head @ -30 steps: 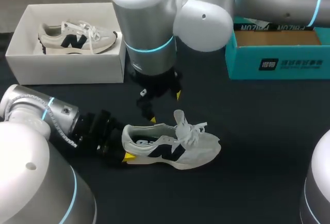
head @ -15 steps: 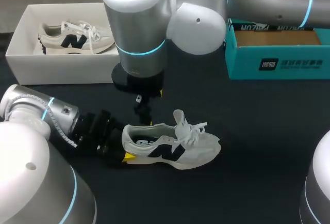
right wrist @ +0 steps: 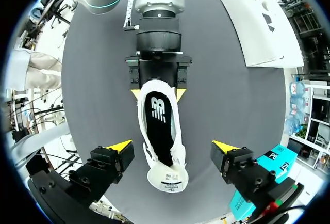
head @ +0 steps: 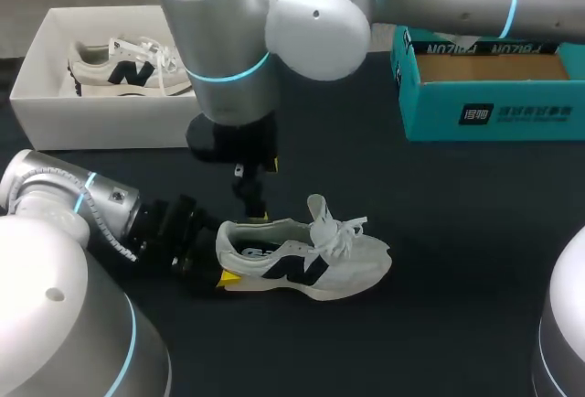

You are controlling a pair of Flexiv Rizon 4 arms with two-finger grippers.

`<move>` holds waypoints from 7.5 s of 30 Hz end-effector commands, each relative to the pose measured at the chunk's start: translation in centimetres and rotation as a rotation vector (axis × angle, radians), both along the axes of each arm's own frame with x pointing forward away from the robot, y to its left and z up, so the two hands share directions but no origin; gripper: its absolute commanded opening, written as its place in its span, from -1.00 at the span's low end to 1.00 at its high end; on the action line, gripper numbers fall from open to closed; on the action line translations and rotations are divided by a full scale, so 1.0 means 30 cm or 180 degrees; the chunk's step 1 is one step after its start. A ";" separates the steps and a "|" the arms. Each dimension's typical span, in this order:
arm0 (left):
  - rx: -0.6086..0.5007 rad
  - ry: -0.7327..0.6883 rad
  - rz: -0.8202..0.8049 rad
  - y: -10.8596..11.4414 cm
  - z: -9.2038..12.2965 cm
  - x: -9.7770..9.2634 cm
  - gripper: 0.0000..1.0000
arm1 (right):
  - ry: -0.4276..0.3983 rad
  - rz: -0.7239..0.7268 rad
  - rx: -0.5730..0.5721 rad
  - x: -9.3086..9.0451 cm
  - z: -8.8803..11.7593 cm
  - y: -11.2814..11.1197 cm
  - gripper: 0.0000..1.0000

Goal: Take the shoe out of the shoebox, open the shoe tongue, remove and reinsert the insole, then place the shoe into the shoebox

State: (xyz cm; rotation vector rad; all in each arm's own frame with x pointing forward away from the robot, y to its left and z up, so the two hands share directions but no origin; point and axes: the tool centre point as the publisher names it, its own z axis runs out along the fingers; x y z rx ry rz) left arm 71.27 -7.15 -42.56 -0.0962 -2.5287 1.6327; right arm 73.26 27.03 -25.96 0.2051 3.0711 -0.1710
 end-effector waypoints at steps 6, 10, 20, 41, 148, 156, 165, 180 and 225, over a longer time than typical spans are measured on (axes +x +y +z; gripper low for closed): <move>0.0003 -0.0001 0.0003 0.000 -0.004 -0.001 -1.00 | 0.0061 0.0168 0.0126 -0.045 -0.087 0.021 -1.00; 0.0003 -0.0001 0.0003 0.000 -0.004 -0.001 -1.00 | 0.0050 0.0046 0.0005 -0.070 -0.099 0.010 -1.00; 0.0003 -0.0001 0.0003 0.000 -0.004 -0.001 -1.00 | 0.0050 0.0046 0.0005 -0.070 -0.099 0.010 -1.00; 0.0003 -0.0001 0.0003 0.000 -0.004 -0.001 -1.00 | 0.0049 0.0114 0.0016 -0.050 -0.300 -0.066 -1.00; 0.0003 -0.0001 0.0003 0.000 -0.004 -0.001 -1.00 | -0.0254 0.0137 0.0753 0.002 -0.247 -0.121 -1.00; 0.0003 -0.0001 0.0003 0.000 -0.004 -0.001 -1.00 | -0.0230 0.0336 0.0929 0.024 -0.264 -0.097 -0.36; 0.0003 -0.0001 0.0003 0.000 -0.004 -0.001 -1.00 | -0.0148 0.0346 0.1058 0.024 -0.298 -0.107 -0.23; 0.0003 -0.0001 0.0003 0.000 -0.004 -0.001 -1.00 | -0.0008 0.0632 0.1291 0.088 -0.327 -0.077 -0.13; 0.0003 -0.0001 0.0003 0.000 -0.004 -0.001 -1.00 | 0.0064 0.1244 0.1986 0.084 -0.249 0.038 -0.91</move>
